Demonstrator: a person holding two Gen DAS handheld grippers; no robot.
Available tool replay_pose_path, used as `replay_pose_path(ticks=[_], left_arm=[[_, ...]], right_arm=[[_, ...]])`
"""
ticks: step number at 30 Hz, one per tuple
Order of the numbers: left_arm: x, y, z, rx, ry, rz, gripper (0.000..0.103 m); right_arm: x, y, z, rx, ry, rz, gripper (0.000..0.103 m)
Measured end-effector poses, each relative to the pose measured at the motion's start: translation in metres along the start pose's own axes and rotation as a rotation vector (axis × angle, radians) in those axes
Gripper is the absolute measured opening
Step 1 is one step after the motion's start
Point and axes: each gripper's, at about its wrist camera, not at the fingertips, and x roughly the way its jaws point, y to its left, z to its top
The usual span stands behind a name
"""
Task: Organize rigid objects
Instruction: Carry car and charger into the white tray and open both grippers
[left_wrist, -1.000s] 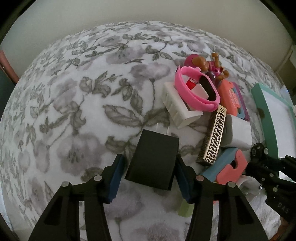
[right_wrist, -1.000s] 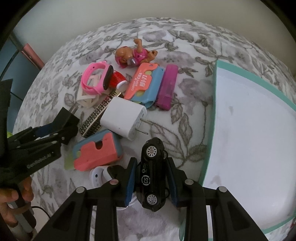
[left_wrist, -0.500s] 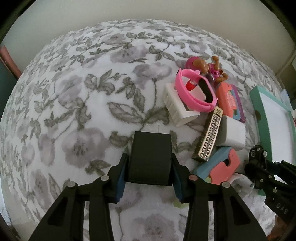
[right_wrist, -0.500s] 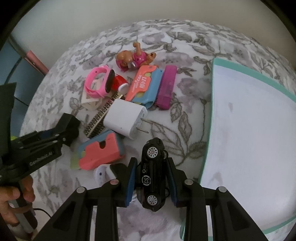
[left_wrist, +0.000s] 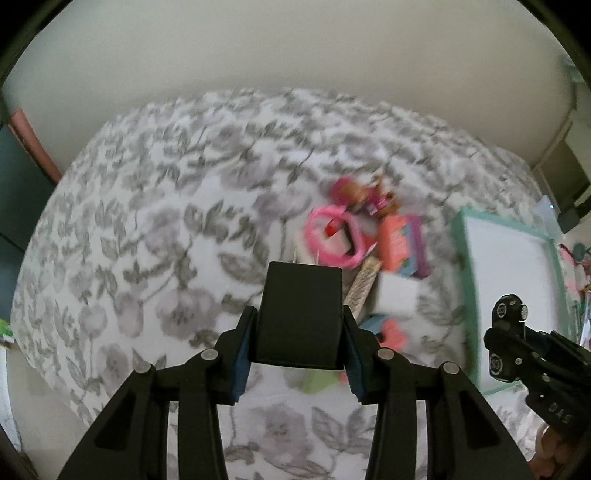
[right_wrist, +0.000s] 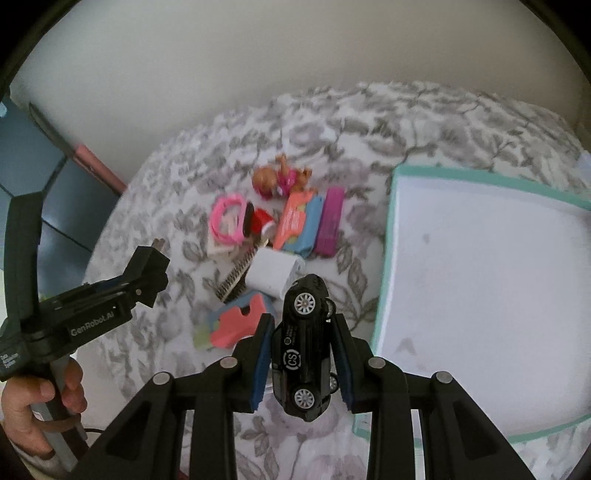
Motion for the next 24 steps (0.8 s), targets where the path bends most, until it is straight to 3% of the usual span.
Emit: replay_pose_path(ticks=[11, 18, 24], left_arm=[[-0.018, -0.108, 0.043, 0.122, -0.022, -0.063, 0.045], [0.008, -0.180, 0.057, 0.165, 0.005, -0.115, 0.045], [0.045, -0.224, 0.060, 0.173, 0.055, -0.149, 0.045]], right_arm=[[-0.048, -0.069, 0.024, 0.107, -0.104, -0.150, 0.033], [-0.052, -0.133, 0.034, 0.255, -0.125, -0.192, 0.033], [-0.036, -0.176, 0.036, 0.328, -0.084, -0.239, 0.033]])
